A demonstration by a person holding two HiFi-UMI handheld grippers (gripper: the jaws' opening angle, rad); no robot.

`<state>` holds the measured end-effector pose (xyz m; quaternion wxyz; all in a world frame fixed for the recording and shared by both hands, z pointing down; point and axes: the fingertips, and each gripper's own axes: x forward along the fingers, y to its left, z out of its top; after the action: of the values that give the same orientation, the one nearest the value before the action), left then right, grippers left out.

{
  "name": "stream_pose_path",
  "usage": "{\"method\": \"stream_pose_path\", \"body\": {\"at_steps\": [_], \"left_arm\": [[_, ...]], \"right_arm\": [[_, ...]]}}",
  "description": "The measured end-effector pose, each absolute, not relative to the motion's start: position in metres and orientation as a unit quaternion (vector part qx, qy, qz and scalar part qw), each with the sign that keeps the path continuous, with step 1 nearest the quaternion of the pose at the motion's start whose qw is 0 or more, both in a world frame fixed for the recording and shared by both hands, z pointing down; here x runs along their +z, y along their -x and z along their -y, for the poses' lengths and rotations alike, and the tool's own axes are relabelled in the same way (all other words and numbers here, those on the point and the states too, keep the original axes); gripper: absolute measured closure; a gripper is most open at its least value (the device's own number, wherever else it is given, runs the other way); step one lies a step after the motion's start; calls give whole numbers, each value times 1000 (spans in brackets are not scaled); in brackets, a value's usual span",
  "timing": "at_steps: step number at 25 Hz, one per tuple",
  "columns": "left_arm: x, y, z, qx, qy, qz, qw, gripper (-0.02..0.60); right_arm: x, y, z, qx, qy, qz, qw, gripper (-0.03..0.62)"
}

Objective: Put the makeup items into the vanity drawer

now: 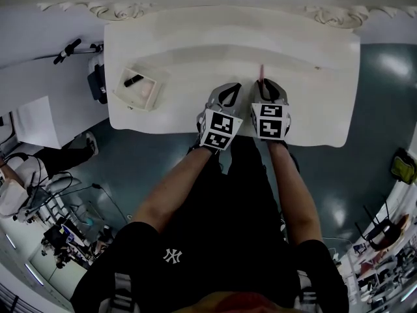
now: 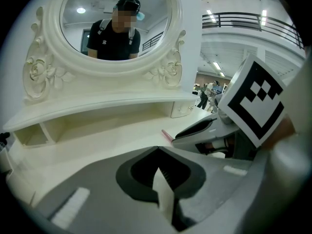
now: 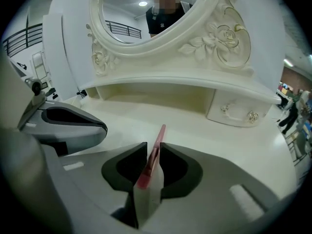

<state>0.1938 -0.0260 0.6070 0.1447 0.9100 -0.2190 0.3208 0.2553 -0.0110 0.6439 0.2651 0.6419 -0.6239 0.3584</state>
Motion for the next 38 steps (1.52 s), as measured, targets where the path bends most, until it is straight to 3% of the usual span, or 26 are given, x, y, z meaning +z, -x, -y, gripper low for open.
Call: {"method": "stream_pose_path", "body": {"at_steps": [4, 21, 38], "left_arm": [[606, -190, 26, 320, -909, 224, 146, 581], [578, -158, 32, 294, -910, 257, 141, 581], [527, -40, 60, 248, -895, 346, 136, 581]], "right_arm": [[650, -256, 7, 357, -641, 616, 287, 523], [608, -230, 15, 335, -642, 642, 250, 525], [547, -91, 55, 285, -582, 726, 230, 525]]}}
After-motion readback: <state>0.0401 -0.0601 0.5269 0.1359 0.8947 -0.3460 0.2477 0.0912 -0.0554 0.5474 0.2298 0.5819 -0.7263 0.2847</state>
